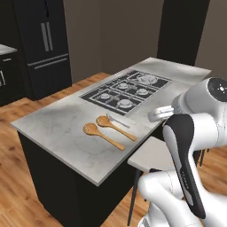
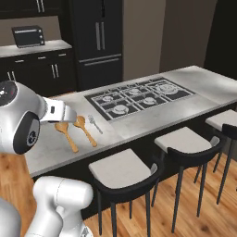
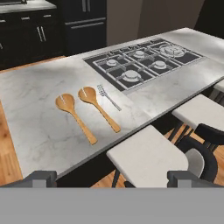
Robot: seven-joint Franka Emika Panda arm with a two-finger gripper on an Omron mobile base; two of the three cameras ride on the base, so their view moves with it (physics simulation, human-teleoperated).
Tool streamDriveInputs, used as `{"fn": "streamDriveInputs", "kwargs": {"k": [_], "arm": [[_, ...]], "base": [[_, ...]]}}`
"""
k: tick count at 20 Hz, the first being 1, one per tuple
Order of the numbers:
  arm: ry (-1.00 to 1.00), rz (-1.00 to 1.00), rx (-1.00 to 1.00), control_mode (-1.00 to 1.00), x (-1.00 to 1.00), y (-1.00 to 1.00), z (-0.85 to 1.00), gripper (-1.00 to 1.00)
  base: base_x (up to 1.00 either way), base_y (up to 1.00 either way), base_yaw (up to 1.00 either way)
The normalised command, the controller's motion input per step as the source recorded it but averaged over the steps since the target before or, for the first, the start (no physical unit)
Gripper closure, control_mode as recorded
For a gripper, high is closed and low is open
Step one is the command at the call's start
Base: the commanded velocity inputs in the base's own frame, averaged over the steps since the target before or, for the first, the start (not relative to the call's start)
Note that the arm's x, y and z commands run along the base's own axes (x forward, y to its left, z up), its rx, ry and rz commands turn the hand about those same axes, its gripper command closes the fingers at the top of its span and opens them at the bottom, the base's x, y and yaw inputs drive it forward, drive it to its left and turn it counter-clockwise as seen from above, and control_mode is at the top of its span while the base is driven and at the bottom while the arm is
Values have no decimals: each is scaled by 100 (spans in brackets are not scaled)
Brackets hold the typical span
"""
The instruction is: Pick up the metallic utensils from the counter and place them in the open drawer. Make sure not to pick up any wooden utensils.
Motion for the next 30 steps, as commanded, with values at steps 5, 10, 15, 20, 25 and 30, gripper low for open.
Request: {"fn": "streamDriveInputs", "kwargs": {"k": [5,10,15,20,25,30], "arm": [[0,0,0,100,0,0,0,-100],[6,0,0,-100,18,0,0,-100],[25,3,0,-100,97,0,-17,-100],[19,10,0,-100,100,0,-52,-100],[16,17,0,-100,100,0,-72,-100],[2,3,-10,-100,100,0,-91,-100]], "base": [[34,0,0],[40,0,0],[0,0,0],[0,0,0],[0,0,0],[0,0,0]]}}
